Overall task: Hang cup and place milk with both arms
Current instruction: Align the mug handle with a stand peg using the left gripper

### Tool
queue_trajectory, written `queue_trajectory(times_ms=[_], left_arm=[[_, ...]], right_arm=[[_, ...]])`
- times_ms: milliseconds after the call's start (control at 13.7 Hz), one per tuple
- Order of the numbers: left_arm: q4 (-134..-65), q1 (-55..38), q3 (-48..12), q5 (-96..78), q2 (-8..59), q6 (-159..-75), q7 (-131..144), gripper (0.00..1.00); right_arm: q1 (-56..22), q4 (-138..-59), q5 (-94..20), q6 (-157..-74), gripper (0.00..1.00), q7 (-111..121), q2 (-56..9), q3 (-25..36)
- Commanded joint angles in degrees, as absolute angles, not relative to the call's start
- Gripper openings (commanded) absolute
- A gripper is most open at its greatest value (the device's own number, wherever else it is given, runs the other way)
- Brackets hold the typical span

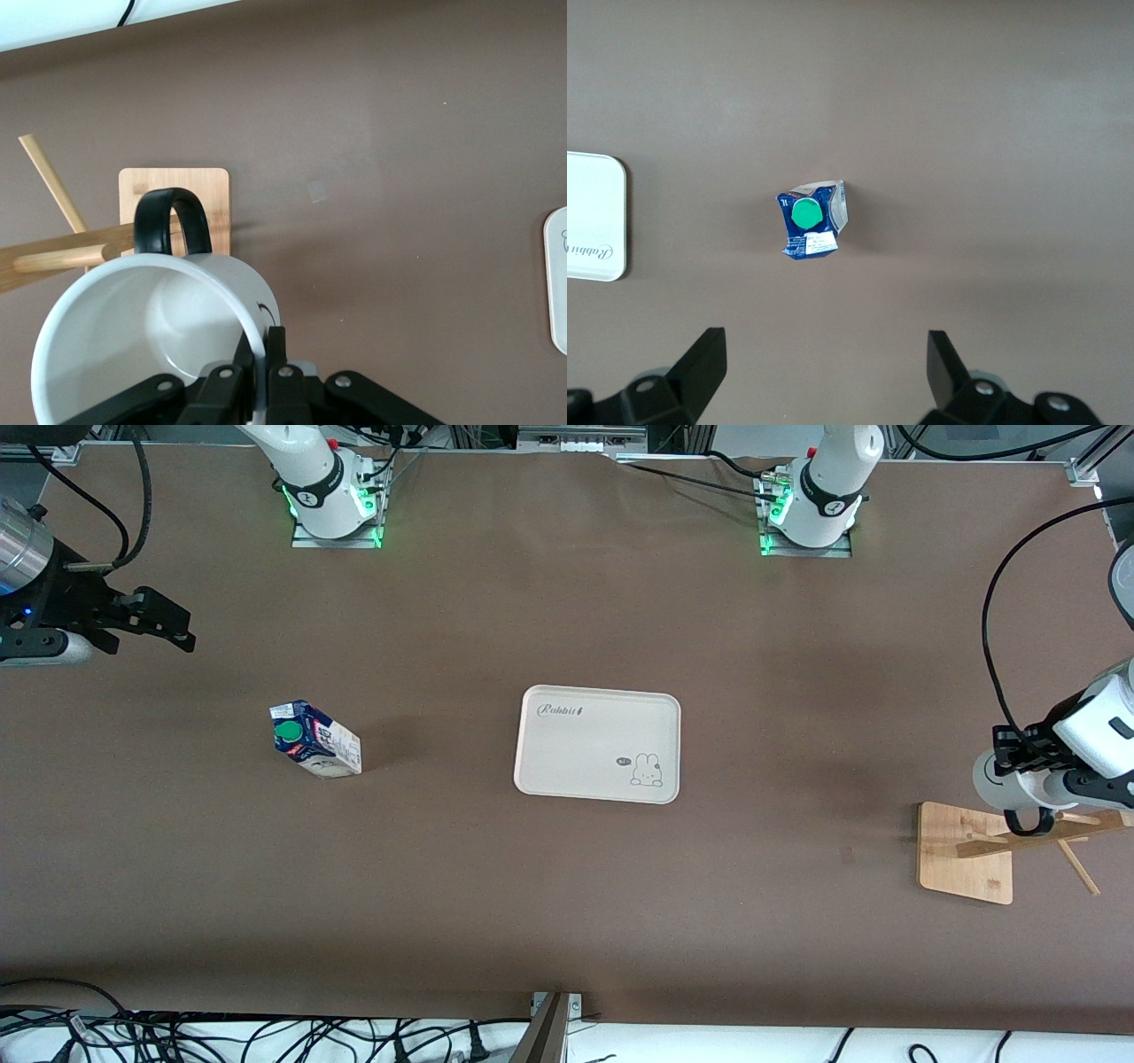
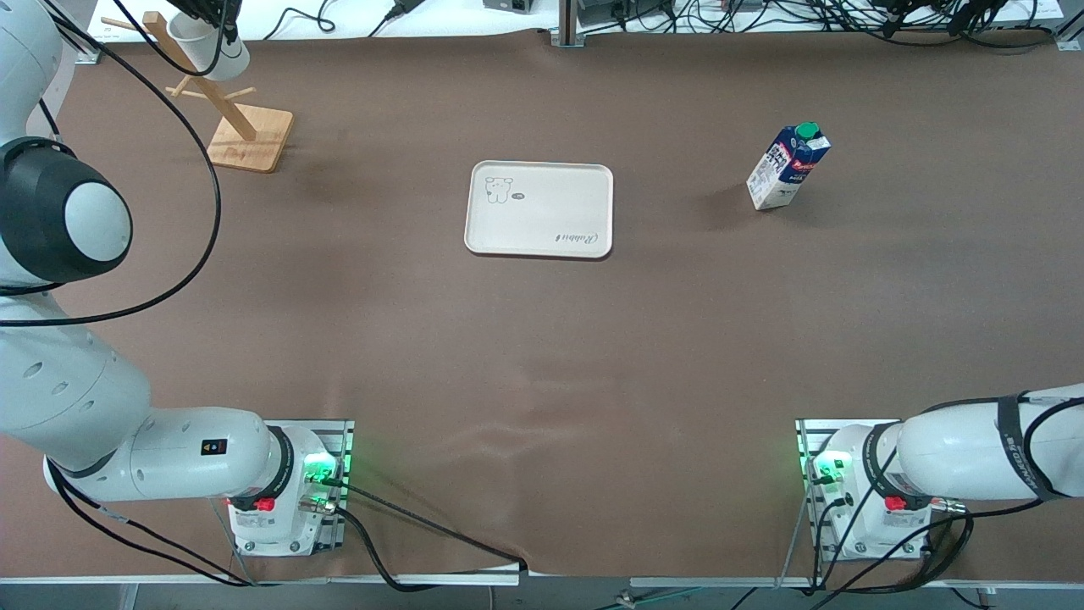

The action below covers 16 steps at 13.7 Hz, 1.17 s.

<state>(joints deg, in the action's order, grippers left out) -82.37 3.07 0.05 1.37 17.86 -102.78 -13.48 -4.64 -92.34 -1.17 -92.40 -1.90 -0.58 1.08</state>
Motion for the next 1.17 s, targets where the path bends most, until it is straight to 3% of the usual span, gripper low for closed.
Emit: queue_trajectory(times_ms=[0, 732, 805, 878, 951, 1098], left_arm=[[-81.2, 3.3, 0.6, 1.2, 18.3, -102.8, -16.1, 0.0], [-81.1, 7.6, 0.5, 2.8, 20.1, -102.8, -19.1, 0.01], [-81.1, 7.7, 0.6, 2.2, 20.2, -102.7, -19.0, 0.21], [-81.0, 7.6, 0.5, 2.2, 20.1, -102.7, -18.8, 0.79], [-81.1, 7.5, 0.3, 1.8, 20.1, -102.7, -17.9, 1.0], [-81.1, 7.0, 0.0, 1.1, 20.0, -102.6, -16.4, 1.0]], right_arm=[[-4.1, -92.7, -2.3, -92.5, 1.0, -1.5, 0.0, 0.6], [-4.3, -92.7, -2.4, -92.7, 1.0, -1.5, 0.1, 0.3], [-4.4, -92.7, -2.5, -92.8, 1.0, -1.6, 0.1, 0.2], [-4.4, -92.7, -2.9, -92.8, 1.0, -1.6, 0.2, 0.2], [-4.4, -92.7, -3.3, -92.8, 1.0, -1.6, 0.2, 0.3], [-4.4, -92.7, -3.5, -92.6, 1.0, -1.6, 0.3, 0.2]])
